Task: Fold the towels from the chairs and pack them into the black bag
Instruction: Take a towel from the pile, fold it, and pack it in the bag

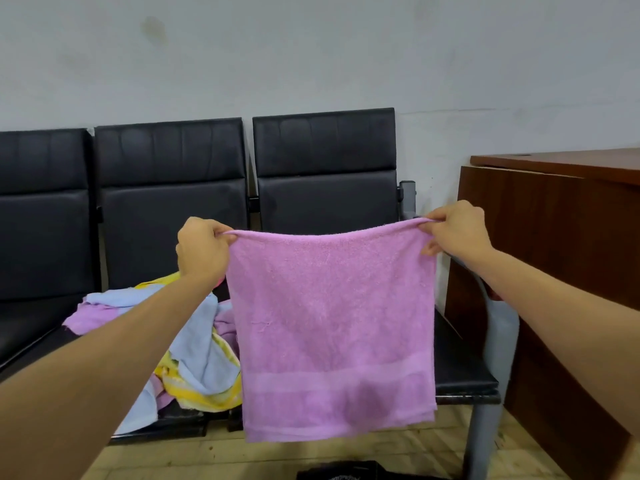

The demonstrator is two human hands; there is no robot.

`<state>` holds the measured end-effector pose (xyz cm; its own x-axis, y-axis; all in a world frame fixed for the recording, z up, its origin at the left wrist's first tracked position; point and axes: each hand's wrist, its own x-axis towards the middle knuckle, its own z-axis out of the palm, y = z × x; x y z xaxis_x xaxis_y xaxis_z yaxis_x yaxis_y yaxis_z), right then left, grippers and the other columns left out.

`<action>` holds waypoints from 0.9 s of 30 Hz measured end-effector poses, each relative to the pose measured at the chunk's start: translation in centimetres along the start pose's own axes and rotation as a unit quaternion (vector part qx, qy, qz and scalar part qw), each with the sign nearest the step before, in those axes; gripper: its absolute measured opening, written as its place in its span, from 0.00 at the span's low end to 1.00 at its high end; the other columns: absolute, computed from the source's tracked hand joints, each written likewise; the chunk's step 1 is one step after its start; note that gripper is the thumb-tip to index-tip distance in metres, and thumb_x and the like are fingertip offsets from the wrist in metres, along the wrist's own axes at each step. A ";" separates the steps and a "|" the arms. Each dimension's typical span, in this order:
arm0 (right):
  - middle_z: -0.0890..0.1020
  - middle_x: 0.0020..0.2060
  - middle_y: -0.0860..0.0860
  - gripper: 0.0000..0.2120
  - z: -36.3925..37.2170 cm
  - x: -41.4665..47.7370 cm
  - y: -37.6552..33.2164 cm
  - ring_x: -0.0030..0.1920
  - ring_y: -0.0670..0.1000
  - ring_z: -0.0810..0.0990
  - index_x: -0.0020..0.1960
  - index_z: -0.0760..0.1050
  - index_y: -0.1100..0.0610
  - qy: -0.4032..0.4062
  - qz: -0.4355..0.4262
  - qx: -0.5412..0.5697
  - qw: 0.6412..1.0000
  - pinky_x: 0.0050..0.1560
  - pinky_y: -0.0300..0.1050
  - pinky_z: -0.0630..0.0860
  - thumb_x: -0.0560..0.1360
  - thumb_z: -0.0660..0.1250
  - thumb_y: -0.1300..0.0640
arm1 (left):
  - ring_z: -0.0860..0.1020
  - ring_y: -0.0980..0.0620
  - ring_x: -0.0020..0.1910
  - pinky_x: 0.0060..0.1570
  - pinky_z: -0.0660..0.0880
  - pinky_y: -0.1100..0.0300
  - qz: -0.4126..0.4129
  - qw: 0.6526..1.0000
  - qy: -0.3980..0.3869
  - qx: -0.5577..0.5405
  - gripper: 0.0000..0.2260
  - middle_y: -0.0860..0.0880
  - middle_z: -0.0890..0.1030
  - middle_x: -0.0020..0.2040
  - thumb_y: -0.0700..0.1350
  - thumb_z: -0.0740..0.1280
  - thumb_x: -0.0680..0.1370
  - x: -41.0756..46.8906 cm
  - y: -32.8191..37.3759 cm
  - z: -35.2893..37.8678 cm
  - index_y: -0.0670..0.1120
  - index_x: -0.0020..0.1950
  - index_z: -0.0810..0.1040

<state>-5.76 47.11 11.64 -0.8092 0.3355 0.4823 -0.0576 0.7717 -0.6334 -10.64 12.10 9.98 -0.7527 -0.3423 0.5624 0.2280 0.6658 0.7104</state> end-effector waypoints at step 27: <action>0.84 0.51 0.51 0.17 16.0 -9.8 14.3 0.53 0.53 0.81 0.55 0.82 0.55 -0.225 -0.016 -0.081 0.971 0.57 0.43 0.76 0.74 0.62 0.69 | 0.70 0.41 0.65 0.61 0.65 0.60 0.139 0.913 -0.376 0.070 0.17 0.37 0.68 0.66 0.34 0.59 0.77 -14.7 -16.2 13.9 0.33 0.66 0.68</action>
<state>-8.01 46.22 -11.85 -0.9841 0.0681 0.1639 -0.0238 0.8646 -0.5019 -11.79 15.55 -15.69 -0.9010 0.3708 0.2254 0.4337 0.7540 0.4933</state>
